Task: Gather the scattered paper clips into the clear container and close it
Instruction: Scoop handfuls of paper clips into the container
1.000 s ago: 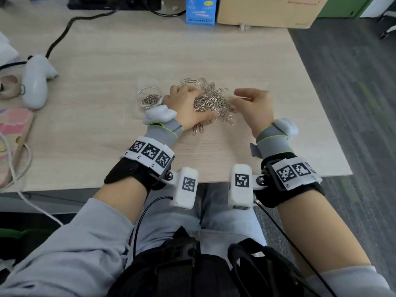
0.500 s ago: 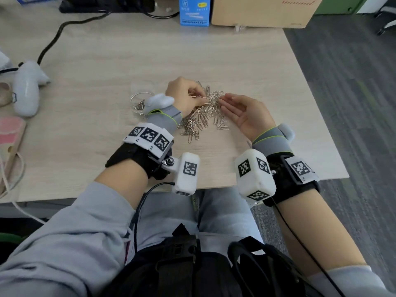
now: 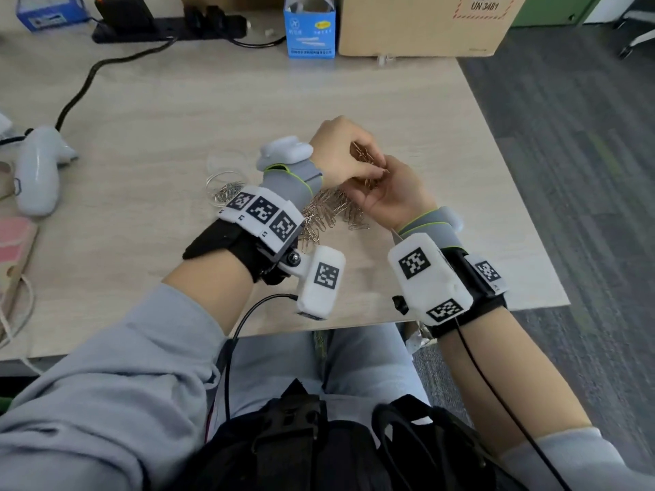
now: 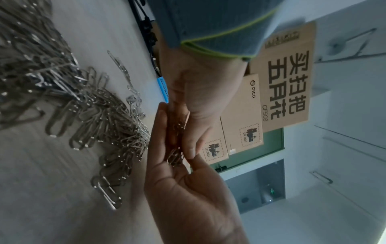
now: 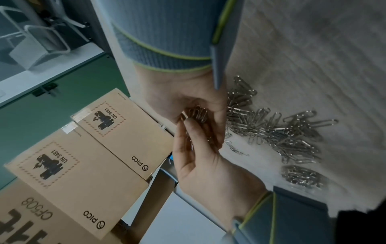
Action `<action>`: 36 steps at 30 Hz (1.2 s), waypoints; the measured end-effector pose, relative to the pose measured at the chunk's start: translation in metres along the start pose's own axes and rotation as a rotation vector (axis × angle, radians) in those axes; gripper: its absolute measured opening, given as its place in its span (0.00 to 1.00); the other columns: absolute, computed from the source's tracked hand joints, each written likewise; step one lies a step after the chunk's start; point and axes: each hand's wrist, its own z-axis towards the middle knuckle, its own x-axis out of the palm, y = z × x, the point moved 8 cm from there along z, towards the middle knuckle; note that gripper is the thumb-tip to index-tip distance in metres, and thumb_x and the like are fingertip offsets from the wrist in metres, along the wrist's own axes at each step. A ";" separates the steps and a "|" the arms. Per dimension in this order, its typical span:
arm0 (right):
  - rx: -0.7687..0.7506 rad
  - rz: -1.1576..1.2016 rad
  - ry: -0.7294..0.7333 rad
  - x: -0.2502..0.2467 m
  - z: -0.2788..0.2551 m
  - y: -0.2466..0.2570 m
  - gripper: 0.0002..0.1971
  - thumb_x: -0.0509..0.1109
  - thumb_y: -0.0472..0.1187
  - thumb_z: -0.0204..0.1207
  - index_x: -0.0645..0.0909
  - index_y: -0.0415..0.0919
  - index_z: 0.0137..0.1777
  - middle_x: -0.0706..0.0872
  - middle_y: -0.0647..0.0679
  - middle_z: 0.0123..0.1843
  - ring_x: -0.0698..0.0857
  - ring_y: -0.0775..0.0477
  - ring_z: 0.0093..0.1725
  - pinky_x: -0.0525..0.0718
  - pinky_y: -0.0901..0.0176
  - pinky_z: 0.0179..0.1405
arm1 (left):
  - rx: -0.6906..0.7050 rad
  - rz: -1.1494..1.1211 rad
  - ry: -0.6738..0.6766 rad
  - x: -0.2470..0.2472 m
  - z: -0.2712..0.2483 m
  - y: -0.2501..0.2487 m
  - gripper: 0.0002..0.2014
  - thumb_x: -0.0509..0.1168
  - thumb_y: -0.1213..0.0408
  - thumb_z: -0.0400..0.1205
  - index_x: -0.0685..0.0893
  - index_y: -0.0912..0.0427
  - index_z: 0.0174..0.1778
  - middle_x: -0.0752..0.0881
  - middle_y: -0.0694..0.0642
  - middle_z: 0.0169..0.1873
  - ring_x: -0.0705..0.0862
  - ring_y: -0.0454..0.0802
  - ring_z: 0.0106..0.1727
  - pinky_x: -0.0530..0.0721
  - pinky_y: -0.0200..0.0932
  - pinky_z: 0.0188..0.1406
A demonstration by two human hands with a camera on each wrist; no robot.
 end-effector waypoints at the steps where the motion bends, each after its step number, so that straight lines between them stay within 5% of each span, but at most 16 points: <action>1: -0.001 0.013 -0.012 -0.001 0.000 0.002 0.16 0.52 0.37 0.83 0.80 0.35 0.44 0.90 0.42 0.30 0.90 0.45 0.30 0.90 0.52 0.33 | 0.011 0.010 0.012 0.000 0.001 -0.004 0.09 0.76 0.66 0.68 0.89 0.56 0.43 0.89 0.58 0.36 0.87 0.52 0.40 0.85 0.47 0.51; 7: -0.021 0.093 -0.088 -0.018 -0.003 0.010 0.16 0.54 0.37 0.83 0.78 0.30 0.40 0.86 0.36 0.34 0.89 0.42 0.29 0.89 0.58 0.38 | 0.038 0.013 -0.124 -0.023 0.004 -0.001 0.11 0.74 0.60 0.67 0.89 0.58 0.43 0.83 0.41 0.31 0.80 0.32 0.29 0.76 0.24 0.34; 12: -0.028 0.110 -0.094 -0.024 -0.010 0.016 0.15 0.54 0.36 0.83 0.79 0.29 0.42 0.88 0.39 0.26 0.89 0.45 0.25 0.89 0.63 0.27 | -0.041 0.292 0.052 -0.007 -0.003 0.033 0.36 0.68 0.33 0.53 0.84 0.44 0.57 0.83 0.52 0.56 0.73 0.53 0.64 0.71 0.49 0.68; 15: -0.029 0.127 -0.099 -0.027 -0.013 0.015 0.13 0.56 0.36 0.83 0.78 0.30 0.42 0.87 0.42 0.25 0.88 0.48 0.25 0.87 0.65 0.24 | -0.128 0.448 0.141 0.008 -0.015 0.048 0.41 0.78 0.37 0.49 0.79 0.40 0.60 0.75 0.52 0.65 0.64 0.57 0.70 0.64 0.52 0.69; 18: -0.035 0.136 -0.085 -0.027 -0.015 0.015 0.14 0.55 0.36 0.83 0.78 0.29 0.42 0.88 0.40 0.26 0.89 0.46 0.26 0.89 0.63 0.28 | -0.092 0.436 0.081 0.010 -0.018 0.050 0.33 0.79 0.42 0.54 0.81 0.43 0.56 0.74 0.52 0.59 0.67 0.56 0.66 0.64 0.51 0.66; 22: -0.035 0.162 -0.038 -0.023 -0.015 0.013 0.15 0.53 0.35 0.83 0.78 0.26 0.45 0.89 0.33 0.32 0.90 0.38 0.31 0.90 0.55 0.36 | -0.036 0.327 0.044 0.005 -0.015 0.049 0.17 0.77 0.54 0.65 0.88 0.52 0.48 0.75 0.51 0.44 0.76 0.53 0.48 0.73 0.45 0.54; 27: -0.037 0.134 -0.045 -0.027 -0.014 0.010 0.16 0.52 0.35 0.83 0.78 0.24 0.45 0.88 0.30 0.37 0.90 0.33 0.33 0.89 0.50 0.40 | -0.006 0.224 -0.060 -0.004 -0.018 0.053 0.11 0.76 0.62 0.67 0.89 0.57 0.44 0.87 0.57 0.42 0.80 0.48 0.42 0.74 0.40 0.44; 29: -0.040 0.111 -0.063 -0.029 -0.013 0.011 0.15 0.52 0.35 0.83 0.77 0.25 0.45 0.88 0.30 0.37 0.90 0.33 0.33 0.89 0.50 0.41 | 0.001 0.159 -0.105 -0.010 -0.019 0.055 0.08 0.77 0.65 0.67 0.89 0.59 0.41 0.89 0.57 0.41 0.81 0.36 0.37 0.76 0.33 0.43; 31: -0.040 0.092 -0.083 -0.030 -0.012 0.011 0.15 0.52 0.35 0.83 0.78 0.25 0.45 0.89 0.30 0.36 0.90 0.34 0.34 0.89 0.50 0.43 | 0.000 0.101 -0.137 -0.015 -0.019 0.057 0.07 0.76 0.67 0.67 0.89 0.62 0.40 0.88 0.53 0.35 0.79 0.26 0.29 0.72 0.19 0.33; 34: -0.028 0.073 -0.106 -0.028 -0.011 0.007 0.16 0.52 0.35 0.83 0.78 0.26 0.43 0.89 0.31 0.33 0.87 0.34 0.42 0.89 0.52 0.42 | -0.028 -0.006 -0.163 -0.023 -0.017 0.056 0.08 0.76 0.68 0.67 0.89 0.63 0.40 0.82 0.36 0.17 0.77 0.26 0.21 0.71 0.18 0.26; 36: -0.011 0.069 -0.111 -0.024 -0.011 0.004 0.17 0.52 0.35 0.83 0.77 0.26 0.42 0.88 0.32 0.30 0.86 0.34 0.42 0.89 0.53 0.37 | 0.003 -0.065 -0.147 -0.026 -0.015 0.048 0.07 0.76 0.68 0.67 0.89 0.60 0.39 0.82 0.32 0.16 0.79 0.29 0.21 0.74 0.20 0.27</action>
